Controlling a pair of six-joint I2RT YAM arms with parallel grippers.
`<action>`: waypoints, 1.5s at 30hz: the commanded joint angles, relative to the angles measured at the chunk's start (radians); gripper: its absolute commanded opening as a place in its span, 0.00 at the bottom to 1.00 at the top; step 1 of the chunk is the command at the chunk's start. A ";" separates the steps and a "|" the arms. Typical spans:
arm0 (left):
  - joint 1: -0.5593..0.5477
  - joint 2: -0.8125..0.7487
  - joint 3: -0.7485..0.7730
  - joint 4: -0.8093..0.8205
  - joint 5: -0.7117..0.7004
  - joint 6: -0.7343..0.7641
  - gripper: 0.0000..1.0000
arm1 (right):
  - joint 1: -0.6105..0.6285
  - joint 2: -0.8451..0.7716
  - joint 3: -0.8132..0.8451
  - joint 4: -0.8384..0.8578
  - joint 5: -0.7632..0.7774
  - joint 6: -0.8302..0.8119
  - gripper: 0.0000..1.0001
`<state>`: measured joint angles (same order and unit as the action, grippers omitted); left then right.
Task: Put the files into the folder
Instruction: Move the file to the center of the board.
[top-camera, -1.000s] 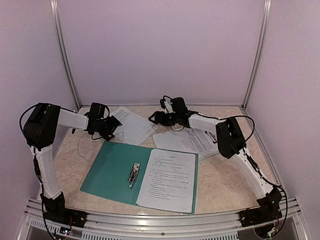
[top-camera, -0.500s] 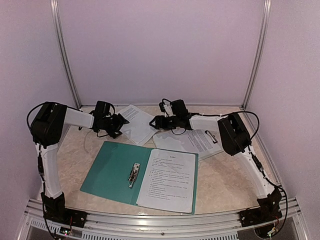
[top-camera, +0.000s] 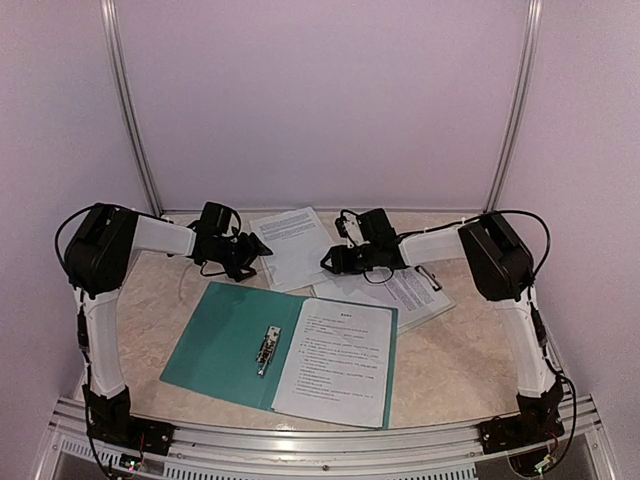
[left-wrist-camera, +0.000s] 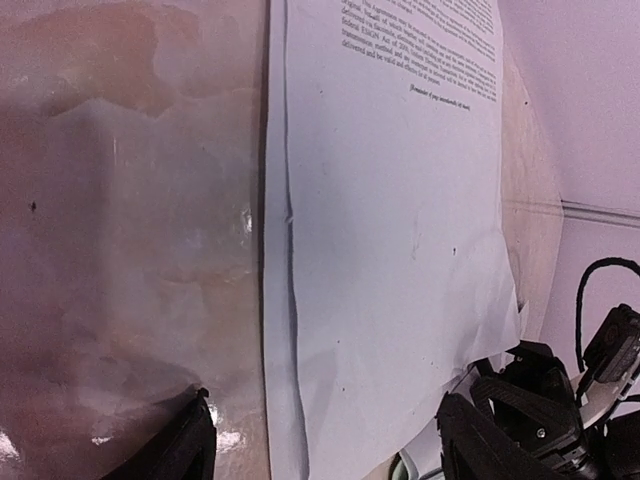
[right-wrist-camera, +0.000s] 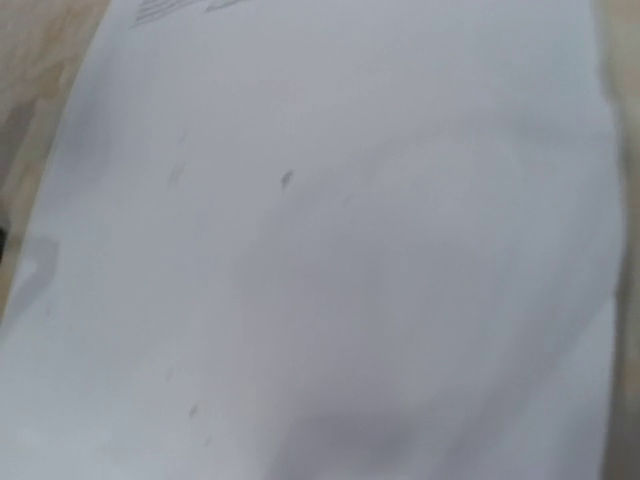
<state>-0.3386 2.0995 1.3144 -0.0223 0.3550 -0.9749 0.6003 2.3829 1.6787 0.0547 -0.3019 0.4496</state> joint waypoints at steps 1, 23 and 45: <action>-0.035 0.069 -0.023 -0.176 0.039 0.016 0.74 | 0.005 -0.041 -0.142 -0.058 0.012 0.030 0.52; 0.020 0.161 0.262 -0.331 0.034 0.165 0.75 | -0.019 -0.208 -0.179 -0.010 0.078 -0.047 0.71; 0.003 0.368 0.459 -0.312 0.158 0.087 0.75 | -0.128 0.065 0.062 0.009 -0.018 0.060 0.72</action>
<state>-0.3153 2.3718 1.7908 -0.2752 0.5076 -0.8616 0.4747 2.3779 1.6943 0.0803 -0.2508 0.4530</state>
